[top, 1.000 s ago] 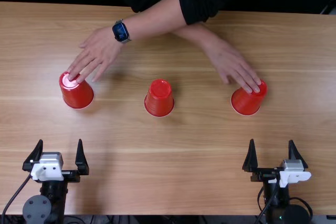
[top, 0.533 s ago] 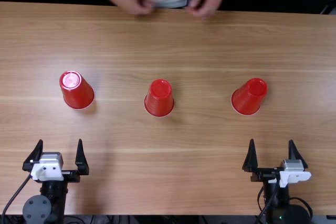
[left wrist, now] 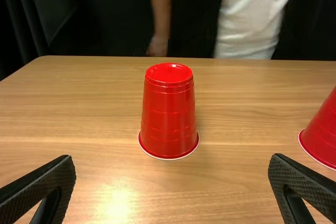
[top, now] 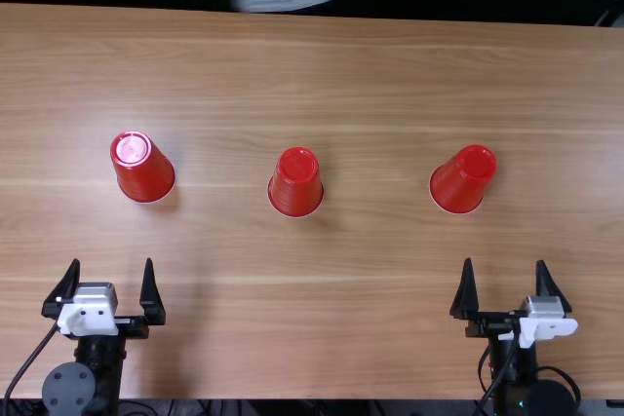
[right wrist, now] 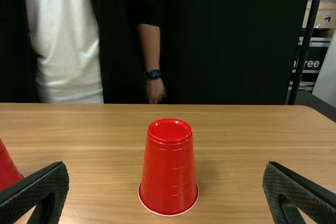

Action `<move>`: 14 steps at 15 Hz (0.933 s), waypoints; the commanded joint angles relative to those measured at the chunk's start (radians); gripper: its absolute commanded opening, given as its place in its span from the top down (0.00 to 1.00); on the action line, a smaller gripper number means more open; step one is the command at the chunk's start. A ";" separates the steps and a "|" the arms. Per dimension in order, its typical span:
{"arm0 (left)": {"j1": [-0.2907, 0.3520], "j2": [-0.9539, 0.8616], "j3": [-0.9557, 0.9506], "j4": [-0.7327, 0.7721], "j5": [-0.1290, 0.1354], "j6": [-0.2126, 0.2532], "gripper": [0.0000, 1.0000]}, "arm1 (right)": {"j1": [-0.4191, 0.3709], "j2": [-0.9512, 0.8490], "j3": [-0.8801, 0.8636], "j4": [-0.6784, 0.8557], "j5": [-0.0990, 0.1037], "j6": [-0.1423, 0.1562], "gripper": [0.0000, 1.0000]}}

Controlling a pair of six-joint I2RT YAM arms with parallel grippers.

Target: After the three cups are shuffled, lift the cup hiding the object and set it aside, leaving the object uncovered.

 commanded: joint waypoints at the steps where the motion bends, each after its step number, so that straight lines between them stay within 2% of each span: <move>1: -0.014 -0.009 -0.032 0.002 0.042 0.017 0.00 | -0.005 -0.004 -0.013 0.000 0.022 0.007 0.00; 2: -0.014 -0.009 -0.032 0.002 0.064 0.046 0.00 | -0.007 -0.004 -0.009 -0.004 0.062 0.004 0.00; 3: -0.014 -0.009 -0.032 0.000 0.073 0.085 0.00 | -0.008 -0.004 -0.005 -0.002 0.086 0.000 0.00; 4: -0.014 -0.009 -0.032 -0.002 0.075 0.111 0.00 | -0.010 -0.004 0.004 -0.002 0.088 -0.002 0.00; 7: -0.002 -0.009 0.112 -0.079 0.071 0.115 0.00 | -0.021 -0.004 0.107 -0.008 0.092 0.004 0.00; 8: 0.001 -0.006 0.172 -0.116 0.058 0.113 0.00 | -0.044 0.004 0.153 -0.011 0.092 0.005 0.00; 9: 0.006 0.055 0.239 -0.138 0.047 0.111 0.00 | -0.070 0.044 0.203 -0.028 0.090 0.005 0.00; 10: 0.032 0.128 0.322 -0.145 0.019 0.113 0.00 | -0.077 0.093 0.274 -0.061 0.086 0.007 0.00; 11: 0.061 0.177 0.406 -0.147 0.014 0.113 0.00 | -0.077 0.138 0.337 -0.069 0.086 0.005 0.00; 13: 0.078 0.293 0.564 -0.189 0.023 0.113 0.00 | -0.076 0.254 0.472 -0.104 0.075 0.000 0.00; 14: 0.078 0.364 0.653 -0.248 0.025 0.115 0.00 | -0.073 0.312 0.548 -0.192 0.066 -0.002 0.00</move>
